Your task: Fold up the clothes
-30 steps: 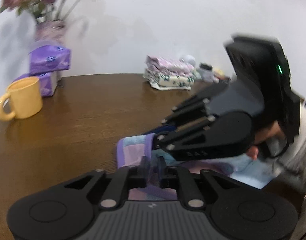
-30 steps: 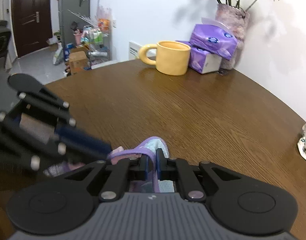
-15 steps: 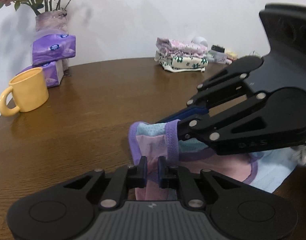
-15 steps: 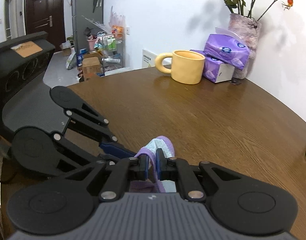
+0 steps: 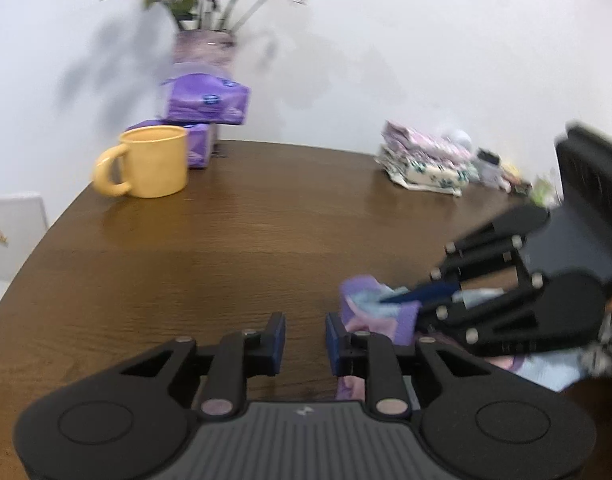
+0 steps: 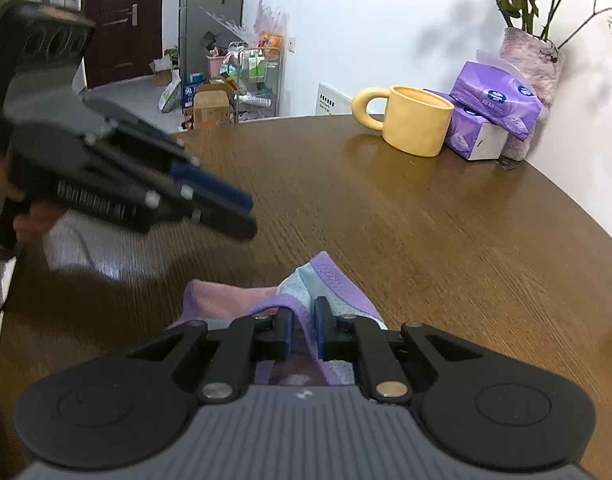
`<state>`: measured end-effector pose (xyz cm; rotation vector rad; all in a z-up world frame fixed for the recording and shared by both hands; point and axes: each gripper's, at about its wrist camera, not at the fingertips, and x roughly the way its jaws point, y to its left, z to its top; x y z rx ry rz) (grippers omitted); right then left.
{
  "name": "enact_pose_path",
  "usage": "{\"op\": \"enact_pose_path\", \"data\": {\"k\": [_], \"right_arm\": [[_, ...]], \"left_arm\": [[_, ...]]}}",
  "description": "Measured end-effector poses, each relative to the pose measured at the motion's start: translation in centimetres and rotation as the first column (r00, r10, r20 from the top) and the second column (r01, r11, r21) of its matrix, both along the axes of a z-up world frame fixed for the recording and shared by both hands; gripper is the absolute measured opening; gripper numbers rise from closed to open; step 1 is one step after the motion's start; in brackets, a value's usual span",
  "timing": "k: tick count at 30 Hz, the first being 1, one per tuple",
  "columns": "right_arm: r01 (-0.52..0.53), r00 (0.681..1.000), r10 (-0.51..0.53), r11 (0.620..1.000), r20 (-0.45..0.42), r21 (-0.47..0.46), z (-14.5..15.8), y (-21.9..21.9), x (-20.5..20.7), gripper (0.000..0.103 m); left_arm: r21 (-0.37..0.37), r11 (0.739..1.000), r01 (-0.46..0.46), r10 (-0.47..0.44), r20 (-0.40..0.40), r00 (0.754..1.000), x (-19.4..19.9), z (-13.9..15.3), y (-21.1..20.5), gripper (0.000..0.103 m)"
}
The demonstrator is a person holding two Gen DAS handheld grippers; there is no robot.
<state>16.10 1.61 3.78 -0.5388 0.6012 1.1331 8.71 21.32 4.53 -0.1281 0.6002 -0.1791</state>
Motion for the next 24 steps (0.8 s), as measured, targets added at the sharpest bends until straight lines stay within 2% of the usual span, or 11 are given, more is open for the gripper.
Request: {"op": "enact_pose_path", "data": {"k": [3,7,11,14,19,21,24], "right_arm": [[0.000,1.000,0.000,1.000,0.027,-0.006,-0.2,0.1,-0.5,0.012],[0.005,0.998,-0.004,1.000,0.067,-0.007,-0.1,0.1,-1.0,0.020],[0.019,0.996,-0.019,1.000,0.090,0.005,0.1,-0.2,-1.4,0.020],[0.049,0.993,-0.052,0.998,0.106,0.024,0.2,-0.6,-1.5,0.020],[0.100,0.991,-0.106,0.992,0.087,0.079,0.8,-1.4,-1.4,0.015],[0.111,0.990,-0.117,0.991,0.074,0.073,0.7,-1.4,-1.1,0.012],[0.109,0.993,-0.111,0.993,0.050,0.042,0.1,-1.1,-0.7,0.014]], "left_arm": [[-0.026,1.000,-0.008,0.009,0.020,1.000,0.4,0.5,0.1,0.021],[-0.053,0.997,0.052,-0.050,0.032,0.998,1.3,0.8,-1.0,0.022],[-0.084,0.992,0.095,-0.096,-0.004,0.995,3.0,0.3,-1.8,0.024],[-0.143,0.984,0.108,-0.117,-0.051,0.992,4.6,-0.3,-1.5,0.024],[-0.183,0.979,0.091,-0.103,-0.061,0.993,5.6,-0.2,-1.2,0.025],[-0.195,0.977,0.081,-0.094,-0.062,0.994,5.7,-0.3,-1.0,0.029],[-0.202,0.978,0.060,-0.076,-0.071,0.995,5.5,-0.6,-0.6,0.030]]}}
